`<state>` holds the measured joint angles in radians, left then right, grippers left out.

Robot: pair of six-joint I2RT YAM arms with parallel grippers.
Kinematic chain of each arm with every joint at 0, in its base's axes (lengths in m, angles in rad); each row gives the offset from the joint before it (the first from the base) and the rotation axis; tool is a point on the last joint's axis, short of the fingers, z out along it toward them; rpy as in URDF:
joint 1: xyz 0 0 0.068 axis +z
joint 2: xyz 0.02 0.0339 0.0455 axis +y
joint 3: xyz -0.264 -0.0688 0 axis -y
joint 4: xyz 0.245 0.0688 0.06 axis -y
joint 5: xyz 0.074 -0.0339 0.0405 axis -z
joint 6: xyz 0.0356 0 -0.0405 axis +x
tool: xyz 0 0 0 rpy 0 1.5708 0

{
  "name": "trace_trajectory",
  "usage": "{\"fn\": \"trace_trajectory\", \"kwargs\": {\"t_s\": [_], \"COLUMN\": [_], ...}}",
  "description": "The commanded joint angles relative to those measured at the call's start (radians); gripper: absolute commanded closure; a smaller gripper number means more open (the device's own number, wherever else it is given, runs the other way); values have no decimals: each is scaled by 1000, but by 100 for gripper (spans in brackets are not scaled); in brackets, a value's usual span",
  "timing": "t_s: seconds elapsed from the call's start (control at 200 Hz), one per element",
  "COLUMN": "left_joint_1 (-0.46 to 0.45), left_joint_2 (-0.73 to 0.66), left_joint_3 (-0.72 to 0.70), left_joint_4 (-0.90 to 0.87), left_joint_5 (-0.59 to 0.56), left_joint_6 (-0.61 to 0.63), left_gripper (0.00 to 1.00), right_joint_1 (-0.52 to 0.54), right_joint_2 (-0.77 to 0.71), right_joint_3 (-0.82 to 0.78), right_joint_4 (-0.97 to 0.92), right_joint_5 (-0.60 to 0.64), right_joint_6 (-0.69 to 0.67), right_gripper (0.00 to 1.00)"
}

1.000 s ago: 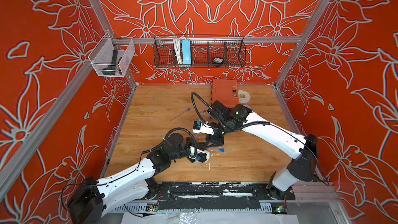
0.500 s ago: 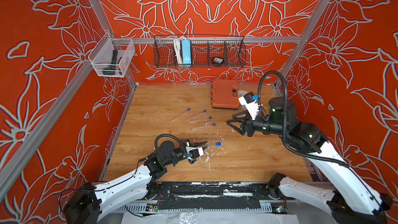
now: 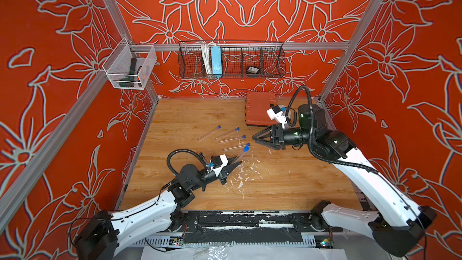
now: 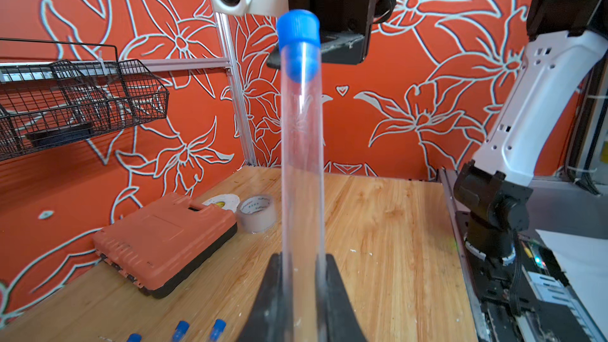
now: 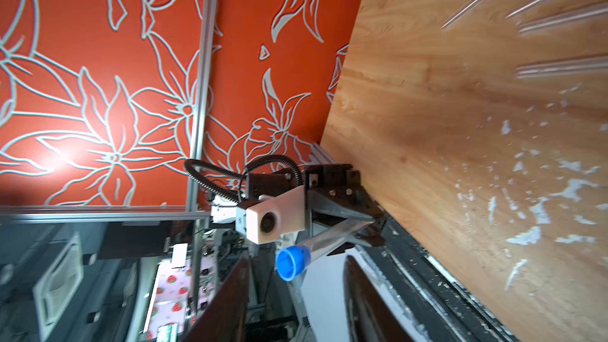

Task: Insert stoppers into test tubes
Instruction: Insert the stopper into the test tube.

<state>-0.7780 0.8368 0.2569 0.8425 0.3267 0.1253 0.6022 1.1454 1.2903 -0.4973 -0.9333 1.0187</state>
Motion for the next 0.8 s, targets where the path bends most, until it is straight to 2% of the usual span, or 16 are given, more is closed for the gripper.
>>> {"fn": "trace_trajectory", "kwargs": {"t_s": [0.0,0.2,0.545,0.791], "left_joint_1": [2,3,2,2], "left_joint_2": [19,45,68,82], "left_joint_3": [36,51,64,84], "left_joint_4": [98,128,152,199], "left_joint_5": [17,29,38,18], "left_joint_6": [-74,-92,-103,-150], "left_gripper": [100,100,100,100], "right_joint_1": [8,22,51,70], "right_joint_2": [5,15,46,56], "right_joint_3": [24,8,2,-4], "right_joint_4": [88,99,125,96], "right_joint_5": [-114,-102,-98,-89], "right_joint_6": [63,74,80,62], "right_gripper": [58,63,63,70]}}
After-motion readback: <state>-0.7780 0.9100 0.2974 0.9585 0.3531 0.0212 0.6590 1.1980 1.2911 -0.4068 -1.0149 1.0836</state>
